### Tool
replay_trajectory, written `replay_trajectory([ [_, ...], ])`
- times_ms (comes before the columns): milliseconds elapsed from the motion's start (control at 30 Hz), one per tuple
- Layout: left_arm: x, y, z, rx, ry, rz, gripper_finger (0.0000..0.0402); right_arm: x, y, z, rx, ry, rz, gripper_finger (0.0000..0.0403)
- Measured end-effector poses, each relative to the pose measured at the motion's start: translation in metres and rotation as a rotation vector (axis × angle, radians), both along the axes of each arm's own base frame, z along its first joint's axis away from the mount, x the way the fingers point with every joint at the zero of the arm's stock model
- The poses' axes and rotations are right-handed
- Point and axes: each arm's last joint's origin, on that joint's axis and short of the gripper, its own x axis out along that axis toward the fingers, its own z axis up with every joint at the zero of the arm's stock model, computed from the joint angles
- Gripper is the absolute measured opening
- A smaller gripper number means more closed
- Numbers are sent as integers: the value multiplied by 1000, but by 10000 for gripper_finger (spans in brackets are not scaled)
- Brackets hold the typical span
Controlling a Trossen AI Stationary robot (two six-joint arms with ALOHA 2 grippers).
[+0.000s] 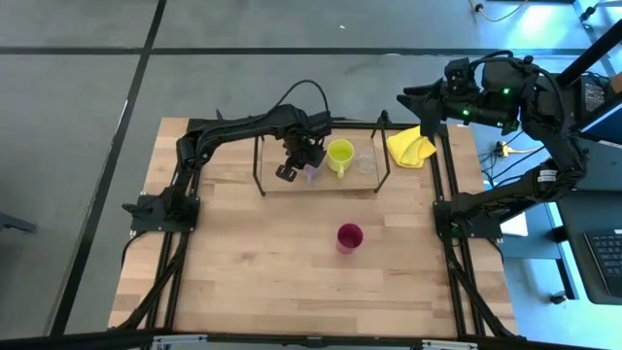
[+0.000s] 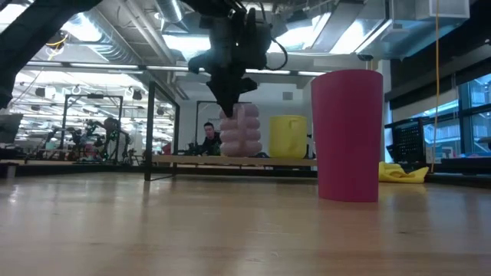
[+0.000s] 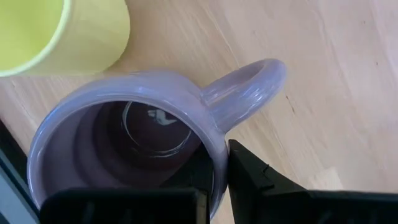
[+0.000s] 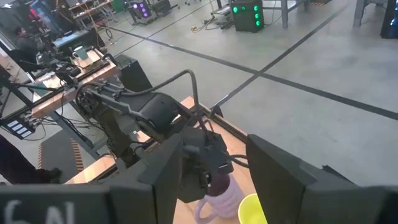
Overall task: Stack small to large cups/mugs on shelf
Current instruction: Put the purple cup on the shelf
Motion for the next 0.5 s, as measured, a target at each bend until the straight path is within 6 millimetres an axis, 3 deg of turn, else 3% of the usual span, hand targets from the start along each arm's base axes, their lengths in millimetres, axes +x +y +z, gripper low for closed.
replay_trajectory([
  [500, 1, 5, 0, 90, 11, 56, 35, 0, 0, -1, 8, 8, 1, 179],
])
